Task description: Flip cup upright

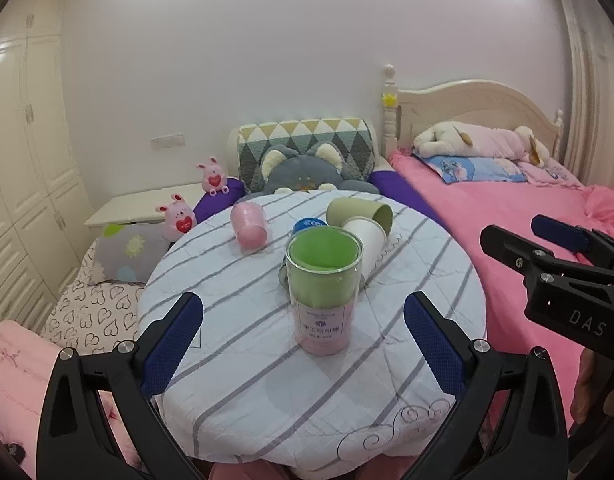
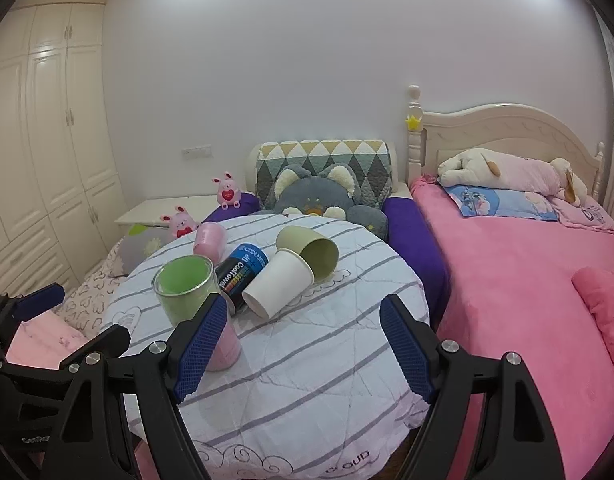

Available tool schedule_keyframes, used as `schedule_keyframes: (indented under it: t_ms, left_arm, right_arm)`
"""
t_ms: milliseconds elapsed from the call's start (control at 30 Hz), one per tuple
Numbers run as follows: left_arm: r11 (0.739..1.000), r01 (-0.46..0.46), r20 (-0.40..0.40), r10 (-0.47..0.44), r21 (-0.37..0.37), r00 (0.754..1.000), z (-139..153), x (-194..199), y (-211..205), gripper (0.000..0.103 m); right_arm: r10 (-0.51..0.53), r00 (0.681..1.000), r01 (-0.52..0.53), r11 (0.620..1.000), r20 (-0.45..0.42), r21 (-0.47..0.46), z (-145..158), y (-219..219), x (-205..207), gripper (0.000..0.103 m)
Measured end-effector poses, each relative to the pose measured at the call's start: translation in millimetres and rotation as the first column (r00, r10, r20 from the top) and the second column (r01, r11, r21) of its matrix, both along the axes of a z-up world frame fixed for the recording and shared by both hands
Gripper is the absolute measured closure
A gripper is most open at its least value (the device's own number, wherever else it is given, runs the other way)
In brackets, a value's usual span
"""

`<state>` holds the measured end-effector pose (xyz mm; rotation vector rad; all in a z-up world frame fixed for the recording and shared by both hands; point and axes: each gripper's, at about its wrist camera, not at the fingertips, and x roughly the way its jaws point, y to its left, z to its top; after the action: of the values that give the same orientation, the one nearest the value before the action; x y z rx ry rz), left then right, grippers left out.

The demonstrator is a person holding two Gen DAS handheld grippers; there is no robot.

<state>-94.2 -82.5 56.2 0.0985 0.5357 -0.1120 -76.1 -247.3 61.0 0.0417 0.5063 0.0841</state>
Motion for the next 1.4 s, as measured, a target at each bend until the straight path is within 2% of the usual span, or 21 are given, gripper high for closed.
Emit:
schedule_keyframes:
  t_ms: [267,767,1400]
  left_arm:
    - [0.999,-0.034,0.003,0.034,0.003,0.999,0,13,-4,0.001]
    - [0.999,-0.052,-0.041,0.052,0.009,0.998,-10,41,-17,0.001]
    - [0.999,-0.049,-0.059,0.050,0.024,0.997,-19,50,-24,0.001]
  right_arm:
    - [0.017,1.000,-0.017,1.000,0.002,-0.010,2,-4,15,0.023]
    - [0.031,0.999,-0.031,0.999,-0.022,-0.004,-2,-17,43,0.023]
    - [0.040,0.998,-0.039,0.999,-0.050,0.018,-12,-25,51,0.023]
